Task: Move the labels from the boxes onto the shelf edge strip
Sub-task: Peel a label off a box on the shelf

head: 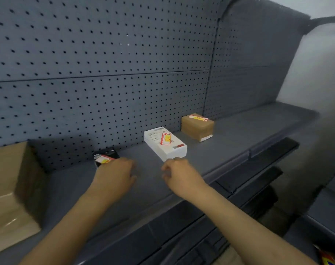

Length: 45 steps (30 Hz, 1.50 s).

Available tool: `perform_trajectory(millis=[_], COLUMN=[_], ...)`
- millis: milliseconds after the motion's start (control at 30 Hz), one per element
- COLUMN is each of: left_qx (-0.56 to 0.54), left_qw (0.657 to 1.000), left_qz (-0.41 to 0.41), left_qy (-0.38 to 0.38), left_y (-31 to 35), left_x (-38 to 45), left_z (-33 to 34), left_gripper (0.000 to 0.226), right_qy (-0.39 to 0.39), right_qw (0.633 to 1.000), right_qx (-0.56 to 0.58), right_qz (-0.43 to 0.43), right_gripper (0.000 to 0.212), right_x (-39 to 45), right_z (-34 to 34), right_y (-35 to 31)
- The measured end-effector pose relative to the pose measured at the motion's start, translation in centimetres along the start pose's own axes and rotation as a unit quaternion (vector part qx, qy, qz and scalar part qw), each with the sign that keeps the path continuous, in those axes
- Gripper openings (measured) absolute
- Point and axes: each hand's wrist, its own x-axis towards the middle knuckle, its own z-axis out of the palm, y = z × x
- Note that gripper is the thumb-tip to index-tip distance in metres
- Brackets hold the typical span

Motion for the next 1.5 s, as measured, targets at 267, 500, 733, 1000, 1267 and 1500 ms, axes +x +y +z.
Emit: perform_trajectory(millis=[267,500,733,1000,1267,1500], left_qx=[0.021,0.028,0.016,0.011,0.006,0.003], left_qw=[0.992,0.987,0.984,0.977,0.969,0.957], left_qz=[-0.125,-0.155,-0.177,-0.211,-0.245,-0.287], left_qy=[0.008,0.015,-0.002,-0.001,0.023,0.045], left_y=[-5.9,-9.6,-10.7,-10.3,-8.4,-6.8], left_x=[1.3,2.9,3.3,3.7,3.2,0.2], left_z=[0.9,1.9,2.8,3.1,1.7,0.0], left_gripper=[0.031,0.032,0.031,0.029,0.038,0.032], right_qy=[-0.044,-0.069,-0.107,-0.094,-0.104,-0.108], right_qw=[0.991,0.988,0.991,0.992,0.977,0.955], right_qx=[0.037,0.048,0.041,0.049,0.069,0.009], right_qz=[-0.122,-0.127,-0.068,-0.069,-0.170,-0.275], right_gripper=[0.020,0.024,0.041,0.025,0.014,0.019], right_x=[7.7,12.9,16.0,17.6,16.1,12.5], right_z=[3.8,7.1,10.0,9.7,7.2,4.6], right_y=[-3.6,-7.1,-7.9,-7.2,-7.9,-9.8])
